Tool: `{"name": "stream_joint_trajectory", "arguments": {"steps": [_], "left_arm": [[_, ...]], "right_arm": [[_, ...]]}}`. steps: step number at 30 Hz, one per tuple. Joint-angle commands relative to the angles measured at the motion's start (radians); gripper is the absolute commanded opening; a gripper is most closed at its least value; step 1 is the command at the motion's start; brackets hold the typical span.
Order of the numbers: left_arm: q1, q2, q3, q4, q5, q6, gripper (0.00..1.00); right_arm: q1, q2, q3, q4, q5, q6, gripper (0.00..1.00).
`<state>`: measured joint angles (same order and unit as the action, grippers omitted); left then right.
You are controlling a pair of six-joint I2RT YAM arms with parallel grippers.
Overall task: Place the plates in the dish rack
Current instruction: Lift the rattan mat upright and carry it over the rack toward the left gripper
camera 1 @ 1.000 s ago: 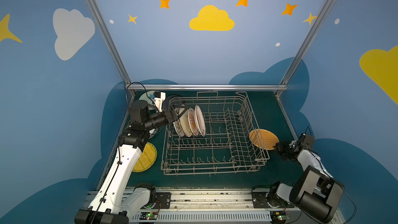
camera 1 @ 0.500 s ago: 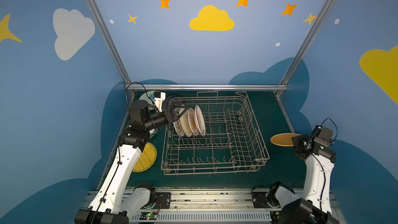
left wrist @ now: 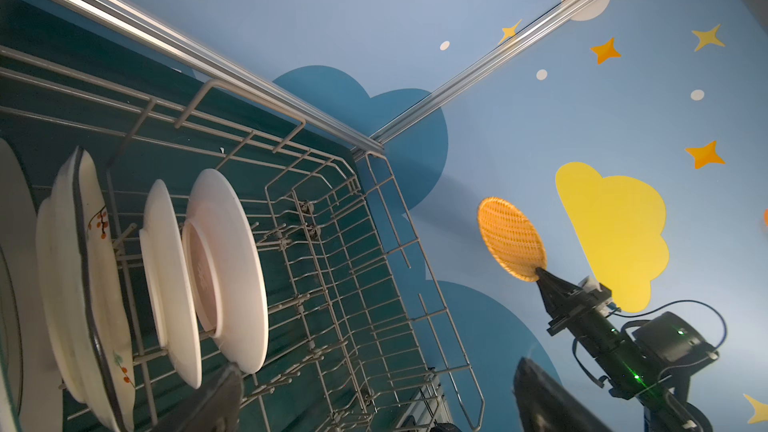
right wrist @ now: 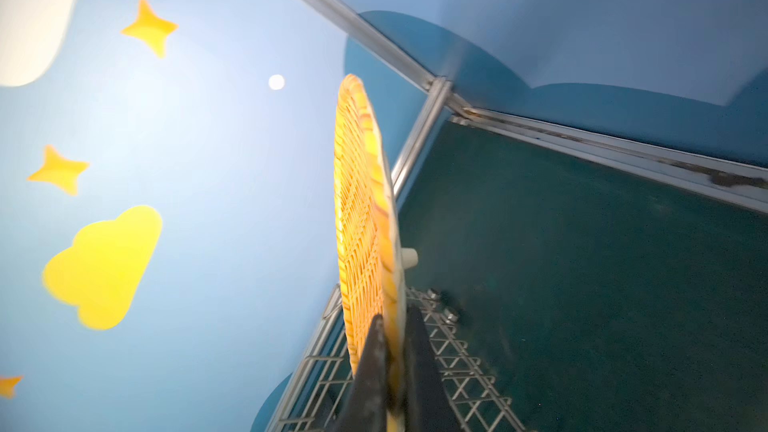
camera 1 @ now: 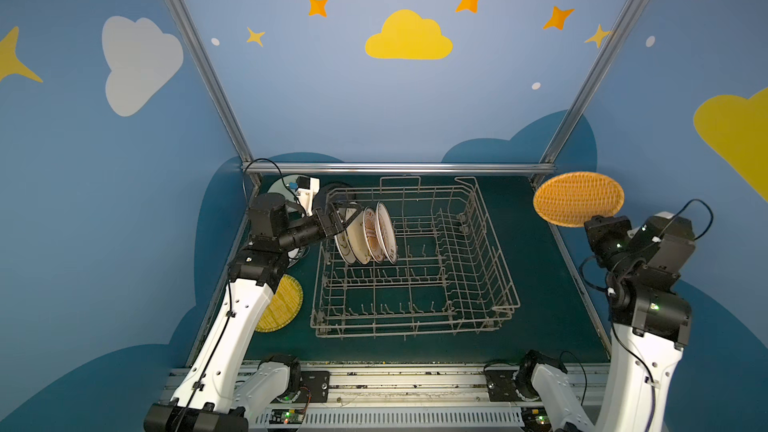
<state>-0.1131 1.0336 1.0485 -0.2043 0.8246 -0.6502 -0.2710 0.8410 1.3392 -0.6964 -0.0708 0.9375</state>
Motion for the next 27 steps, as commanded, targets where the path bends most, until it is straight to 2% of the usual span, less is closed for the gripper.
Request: {"name": "stream_joint_trajectory", "arguments": {"steps": [1,5,10,15,18,21,27], "left_arm": [[0.003,-0.005,-0.009,0.047,0.025,-0.006,1.00],[0.001,-0.007,-0.015,0.072,0.041,-0.024,1.00],[-0.006,-0.006,-0.020,0.074,0.021,-0.034,1.00],[-0.037,0.011,-0.028,0.105,0.060,-0.042,1.00],[-0.093,0.033,-0.013,0.077,0.063,-0.018,1.00],[-0.141,0.053,0.022,-0.009,0.014,0.024,1.00],[-0.204,0.065,-0.003,0.035,-0.040,-0.048,0.94]], "right_arm": [[0.101,0.042,0.081,0.063,-0.069,-0.007,0.00],[0.271,0.106,0.112,0.066,-0.116,-0.044,0.00],[0.520,0.151,0.077,0.121,-0.070,-0.101,0.00],[0.687,0.190,0.019,0.213,-0.068,-0.086,0.00],[0.740,0.219,-0.008,0.256,-0.108,-0.065,0.00],[0.769,0.239,-0.024,0.289,-0.153,-0.065,0.00],[0.774,0.225,-0.035,0.299,-0.210,-0.103,0.00]]}}
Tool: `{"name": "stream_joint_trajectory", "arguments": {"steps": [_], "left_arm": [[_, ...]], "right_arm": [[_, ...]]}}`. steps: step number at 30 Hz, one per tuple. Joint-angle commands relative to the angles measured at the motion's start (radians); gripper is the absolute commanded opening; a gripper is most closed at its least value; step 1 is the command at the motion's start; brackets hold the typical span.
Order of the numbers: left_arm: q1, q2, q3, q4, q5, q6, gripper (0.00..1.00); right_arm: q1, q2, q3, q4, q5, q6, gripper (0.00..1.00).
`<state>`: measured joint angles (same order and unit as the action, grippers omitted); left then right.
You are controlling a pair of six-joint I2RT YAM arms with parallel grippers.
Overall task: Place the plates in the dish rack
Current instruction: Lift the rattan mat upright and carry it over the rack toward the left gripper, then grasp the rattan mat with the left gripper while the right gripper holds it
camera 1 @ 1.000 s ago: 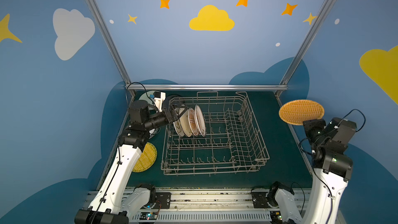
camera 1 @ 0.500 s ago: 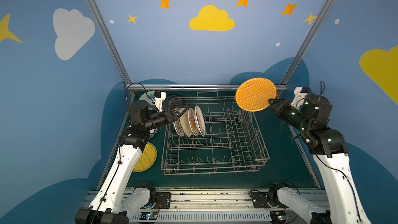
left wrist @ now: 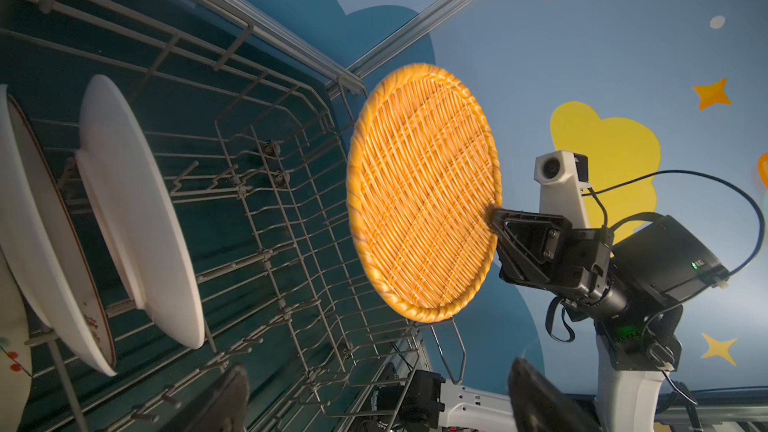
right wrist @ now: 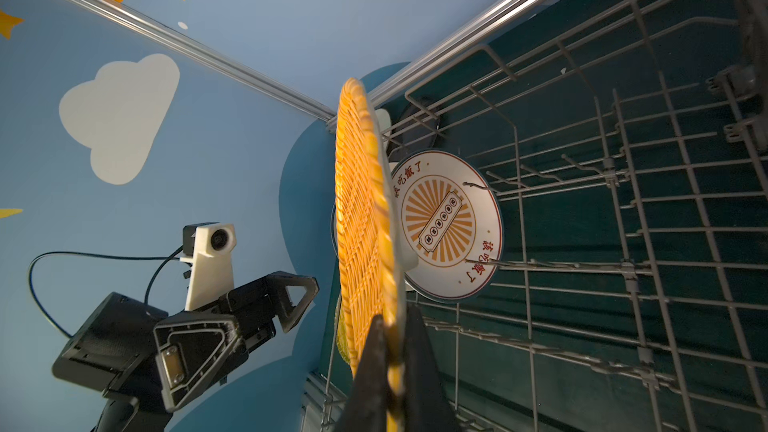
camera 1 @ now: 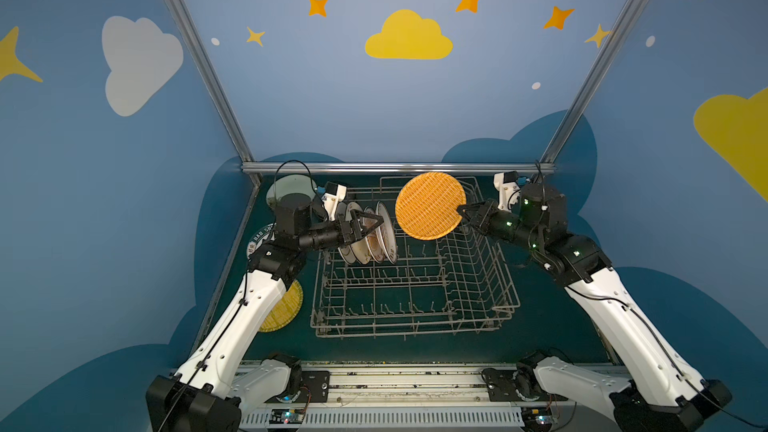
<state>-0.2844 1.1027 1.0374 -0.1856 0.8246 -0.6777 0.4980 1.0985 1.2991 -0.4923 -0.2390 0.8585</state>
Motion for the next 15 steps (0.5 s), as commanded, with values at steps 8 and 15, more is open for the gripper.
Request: {"name": "stream_joint_trajectory", "arguments": {"steps": [8,15], "left_arm": [[-0.124,0.027,-0.005,0.058,-0.106,-0.105,0.85],[-0.147,0.054,-0.022,0.131,-0.127,-0.179,0.77]], "right_arm": [[0.005,-0.057,-0.048,0.110,-0.046,0.026,0.00],[0.001,-0.032,-0.049,0.129,-0.114,0.045,0.00]]}}
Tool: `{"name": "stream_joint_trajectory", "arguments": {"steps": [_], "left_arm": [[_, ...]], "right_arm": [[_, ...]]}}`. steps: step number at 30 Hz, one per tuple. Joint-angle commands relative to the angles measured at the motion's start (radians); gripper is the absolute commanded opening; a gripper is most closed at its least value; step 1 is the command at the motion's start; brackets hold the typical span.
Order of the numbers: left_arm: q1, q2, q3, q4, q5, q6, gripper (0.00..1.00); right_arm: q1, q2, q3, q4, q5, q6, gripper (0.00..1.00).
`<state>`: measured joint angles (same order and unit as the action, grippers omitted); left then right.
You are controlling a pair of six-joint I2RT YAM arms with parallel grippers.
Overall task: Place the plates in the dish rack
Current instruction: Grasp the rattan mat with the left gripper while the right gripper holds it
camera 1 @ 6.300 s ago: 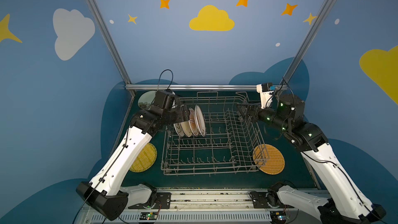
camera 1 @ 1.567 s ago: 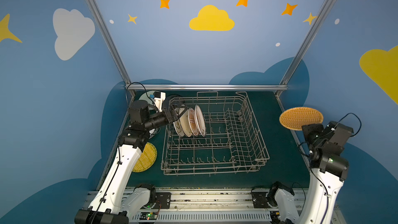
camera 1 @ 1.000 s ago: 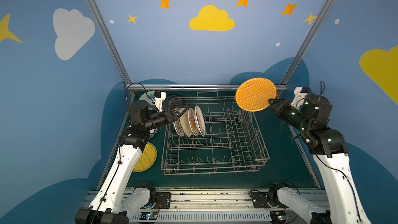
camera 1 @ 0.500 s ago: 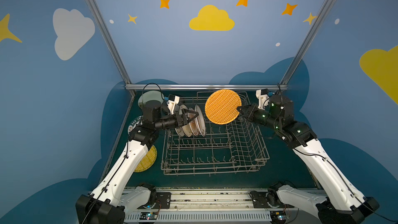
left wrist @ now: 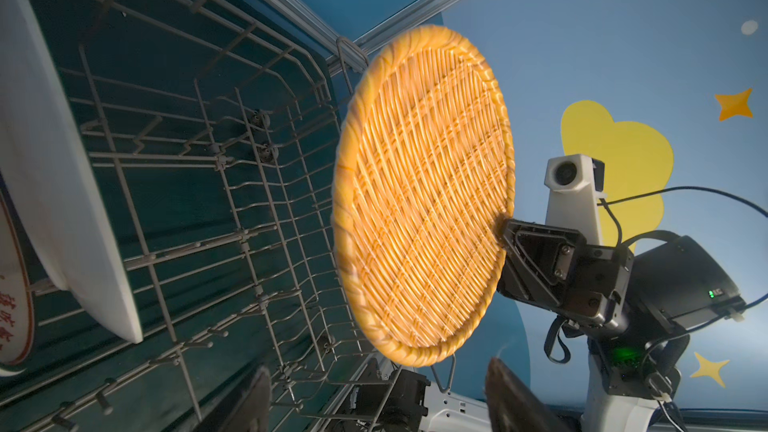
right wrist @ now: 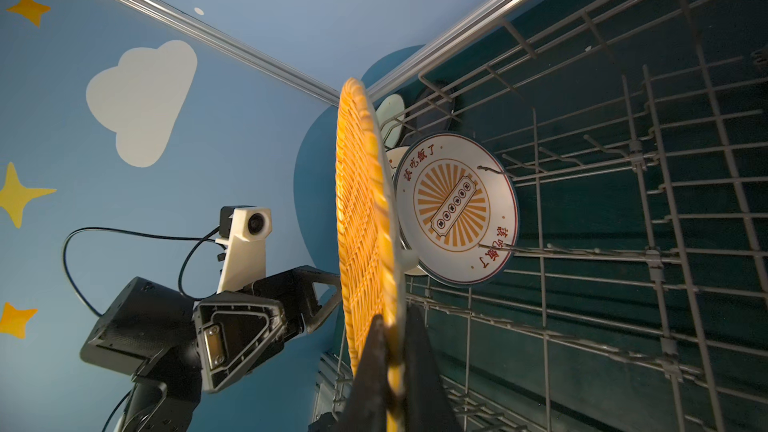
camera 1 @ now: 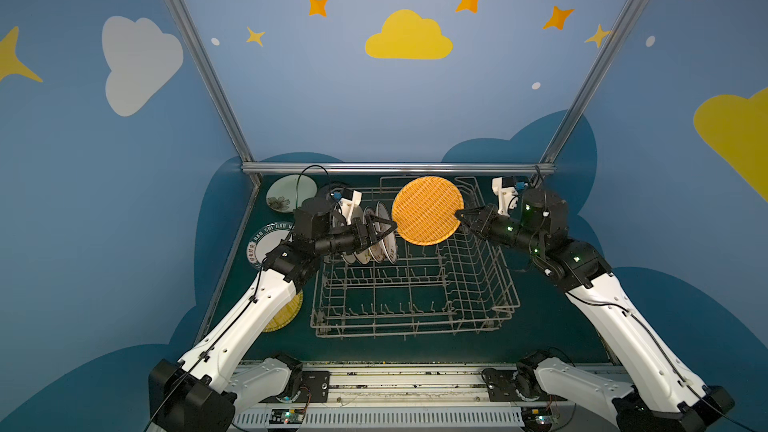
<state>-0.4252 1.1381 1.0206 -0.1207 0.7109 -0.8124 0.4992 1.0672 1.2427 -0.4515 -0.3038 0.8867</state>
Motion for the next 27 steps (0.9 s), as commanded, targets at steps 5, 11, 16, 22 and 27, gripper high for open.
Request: {"name": "stream_joint_trajectory", "arguments": {"steps": [5,11,16,22,27], "left_arm": [[-0.010,0.073,0.029,0.076,-0.002,-0.063,0.67],[-0.011,0.099,0.030,0.138,0.018,-0.127,0.54],[-0.012,0.100,0.011,0.196,-0.001,-0.197,0.42],[-0.013,0.101,-0.002,0.248,-0.015,-0.242,0.34],[-0.013,0.103,-0.012,0.267,-0.033,-0.275,0.25]], "right_arm": [[-0.004,0.026,0.008,0.112,-0.090,0.032,0.00],[-0.012,0.059,0.012,0.133,-0.124,0.034,0.00],[-0.029,0.083,0.016,0.147,-0.154,0.040,0.00],[-0.042,0.110,0.020,0.171,-0.193,0.057,0.00],[-0.046,0.125,0.020,0.183,-0.211,0.065,0.00]]}}
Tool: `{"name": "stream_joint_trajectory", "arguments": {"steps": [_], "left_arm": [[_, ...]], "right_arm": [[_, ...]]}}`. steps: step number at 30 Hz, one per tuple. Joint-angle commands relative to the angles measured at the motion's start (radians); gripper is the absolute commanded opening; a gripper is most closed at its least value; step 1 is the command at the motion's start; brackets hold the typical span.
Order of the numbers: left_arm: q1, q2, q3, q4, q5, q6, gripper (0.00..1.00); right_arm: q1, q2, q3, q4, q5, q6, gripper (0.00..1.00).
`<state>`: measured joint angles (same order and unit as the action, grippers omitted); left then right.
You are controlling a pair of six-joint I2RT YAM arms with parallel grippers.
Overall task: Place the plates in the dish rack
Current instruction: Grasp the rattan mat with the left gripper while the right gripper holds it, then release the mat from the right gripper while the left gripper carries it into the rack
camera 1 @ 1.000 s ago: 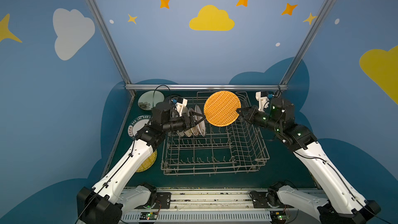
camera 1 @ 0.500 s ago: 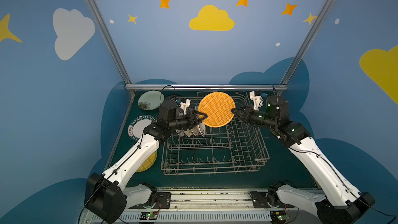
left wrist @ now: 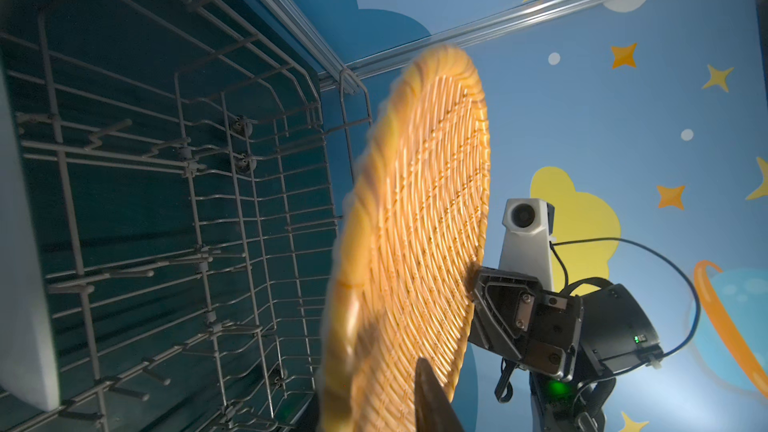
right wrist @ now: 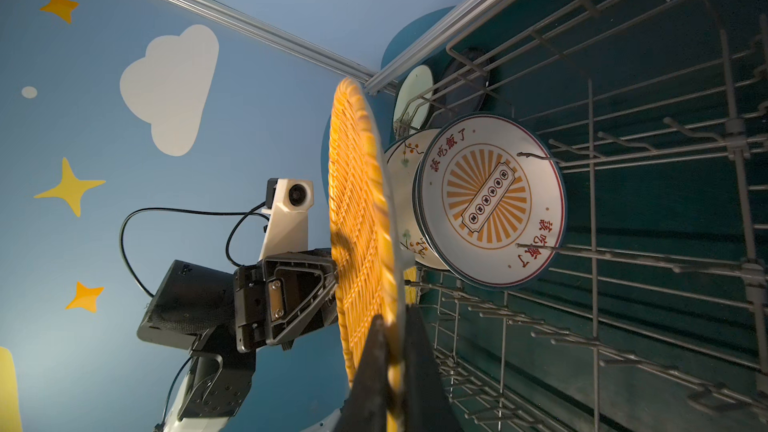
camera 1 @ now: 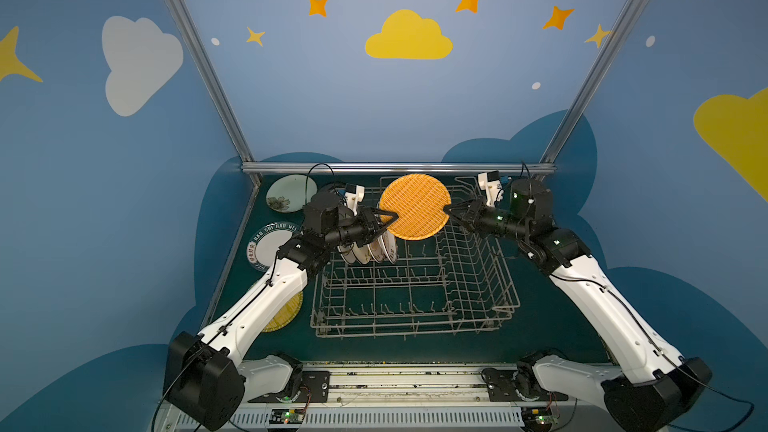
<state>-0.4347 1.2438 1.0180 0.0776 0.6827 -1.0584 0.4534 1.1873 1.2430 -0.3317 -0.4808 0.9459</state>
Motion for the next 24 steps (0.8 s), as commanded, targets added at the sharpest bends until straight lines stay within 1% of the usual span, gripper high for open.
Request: {"name": "stream_joint_trajectory", "arguments": {"steps": [1,5,7,9,10,11,12,14,16,17,18,21,24], "left_arm": [[-0.003,-0.003,-0.014,0.078,-0.011,-0.040,0.22],[-0.005,-0.004,-0.035,0.125,-0.039,-0.098,0.11],[-0.014,-0.007,-0.036,0.130,-0.057,-0.112,0.04],[-0.028,-0.018,-0.035,0.134,-0.082,-0.110,0.04],[-0.038,-0.024,-0.030,0.122,-0.097,-0.097,0.04],[-0.049,-0.034,-0.018,0.089,-0.117,-0.068,0.04],[-0.058,-0.042,-0.001,0.046,-0.139,-0.029,0.04],[-0.078,-0.066,0.056,-0.114,-0.214,0.075,0.04],[-0.096,-0.088,0.124,-0.302,-0.317,0.186,0.04],[-0.102,-0.097,0.163,-0.411,-0.387,0.234,0.04],[-0.106,-0.106,0.197,-0.494,-0.448,0.269,0.04],[-0.121,-0.118,0.287,-0.705,-0.642,0.363,0.04],[-0.149,-0.056,0.409,-0.901,-0.789,0.423,0.04]], "right_arm": [[-0.001,0.005,0.021,0.063,-0.037,0.003,0.00],[-0.003,0.006,0.018,0.064,-0.040,-0.007,0.00],[-0.003,0.008,0.014,0.072,-0.050,-0.018,0.00],[-0.005,0.008,0.012,0.080,-0.061,-0.038,0.00],[-0.005,0.006,0.012,0.079,-0.068,-0.053,0.03],[-0.005,0.004,0.014,0.077,-0.070,-0.069,0.15],[-0.007,0.001,0.015,0.072,-0.071,-0.086,0.25],[-0.017,-0.012,0.014,0.063,-0.071,-0.130,0.55],[-0.044,-0.028,0.016,0.040,-0.070,-0.162,0.76],[-0.066,-0.037,0.023,0.014,-0.069,-0.183,0.83],[-0.082,-0.042,0.035,-0.017,-0.060,-0.203,0.86],[-0.116,-0.062,0.081,-0.131,0.016,-0.281,0.86],[-0.115,-0.091,0.088,-0.184,0.086,-0.321,0.86]]}}
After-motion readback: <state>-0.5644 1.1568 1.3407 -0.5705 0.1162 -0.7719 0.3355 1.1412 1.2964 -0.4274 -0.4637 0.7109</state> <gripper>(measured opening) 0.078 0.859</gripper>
